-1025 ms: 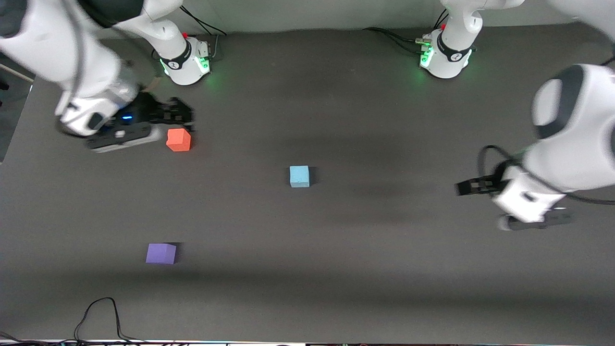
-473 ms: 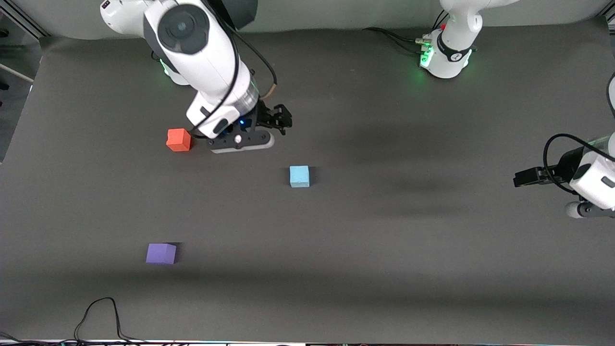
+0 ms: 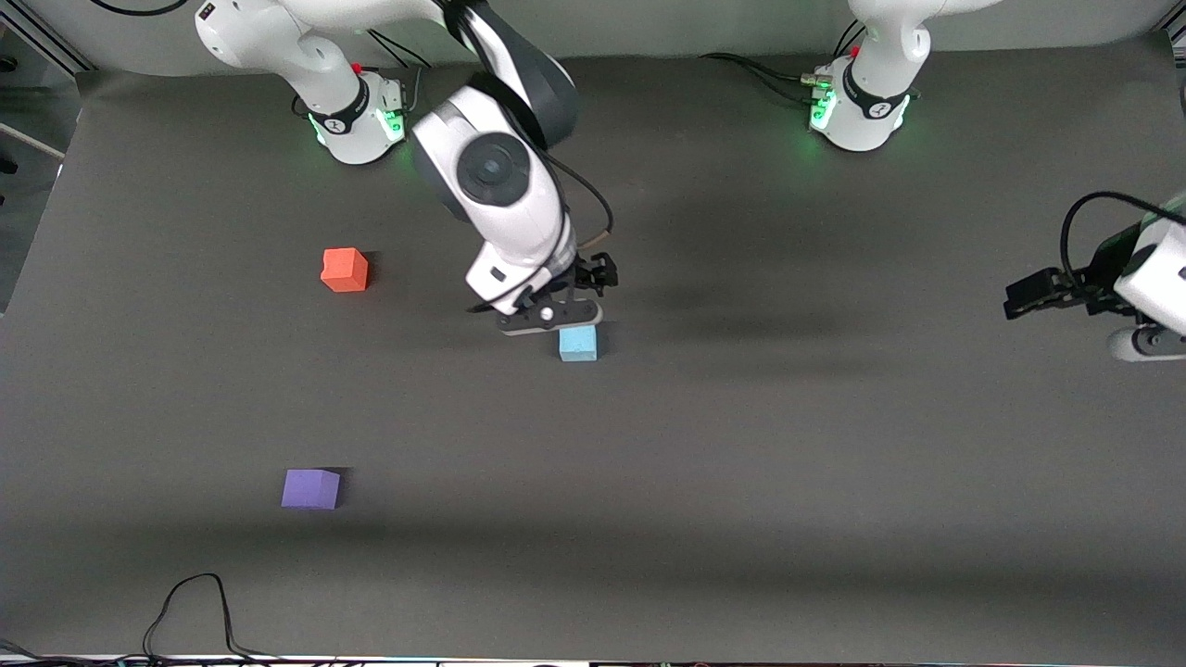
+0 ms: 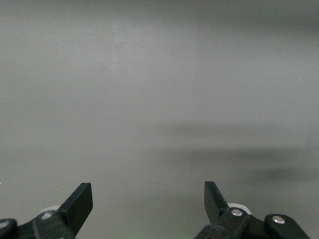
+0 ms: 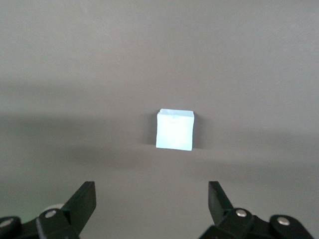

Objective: Place blue block between orange and purple blocks
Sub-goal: 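Lower the right gripper onto the blue cube and grasp it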

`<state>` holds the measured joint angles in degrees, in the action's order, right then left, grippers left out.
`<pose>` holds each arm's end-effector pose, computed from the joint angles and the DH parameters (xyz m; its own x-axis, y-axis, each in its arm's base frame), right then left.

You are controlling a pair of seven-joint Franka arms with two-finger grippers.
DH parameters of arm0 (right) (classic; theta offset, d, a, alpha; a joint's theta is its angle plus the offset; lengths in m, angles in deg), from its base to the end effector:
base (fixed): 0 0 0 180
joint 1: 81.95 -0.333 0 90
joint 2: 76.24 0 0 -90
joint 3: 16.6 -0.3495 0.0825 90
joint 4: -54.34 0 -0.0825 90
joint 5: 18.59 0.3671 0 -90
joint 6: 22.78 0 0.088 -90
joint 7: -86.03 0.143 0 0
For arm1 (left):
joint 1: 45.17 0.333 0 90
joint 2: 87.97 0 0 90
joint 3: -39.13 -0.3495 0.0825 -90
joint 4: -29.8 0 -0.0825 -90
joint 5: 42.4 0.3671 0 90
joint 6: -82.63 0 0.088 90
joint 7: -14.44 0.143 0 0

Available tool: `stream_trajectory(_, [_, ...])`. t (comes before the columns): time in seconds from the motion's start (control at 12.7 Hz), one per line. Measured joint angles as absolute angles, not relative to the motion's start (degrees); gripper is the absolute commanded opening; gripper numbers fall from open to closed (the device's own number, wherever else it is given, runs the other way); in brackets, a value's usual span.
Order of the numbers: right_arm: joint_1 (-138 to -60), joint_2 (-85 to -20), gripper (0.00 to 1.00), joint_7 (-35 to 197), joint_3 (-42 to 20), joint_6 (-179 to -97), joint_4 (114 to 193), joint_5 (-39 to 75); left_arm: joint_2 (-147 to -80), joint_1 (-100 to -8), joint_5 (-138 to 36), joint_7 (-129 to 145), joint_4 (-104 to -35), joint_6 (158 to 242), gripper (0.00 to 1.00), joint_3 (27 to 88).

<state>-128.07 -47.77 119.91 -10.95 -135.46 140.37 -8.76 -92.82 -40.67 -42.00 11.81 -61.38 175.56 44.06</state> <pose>0.5081 0.4692 0.3799 0.9943 0.0606 -0.0872 0.0543 -0.9959 -0.0729 0.5656 -0.0014 0.5704 0.9978 0.0380 -0.0537 0.0379 -0.9993 -0.0021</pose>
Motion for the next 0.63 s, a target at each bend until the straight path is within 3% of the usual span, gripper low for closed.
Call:
stream_trajectory(0.16, [-128.7, -45.4, 1.0, 119.9, -10.9, -138.7, 142.7, -9.2, -91.6, -44.9, -42.0, 12.6, -61.9, 175.1, 1.0, 39.5])
stream_trajectory(0.63, [-130.8, -40.3, 1.0, 119.6, -10.9, -148.1, 146.7, -9.5, -91.5, -45.5, -42.0, 12.8, -62.8, 175.1, 1.0, 39.7])
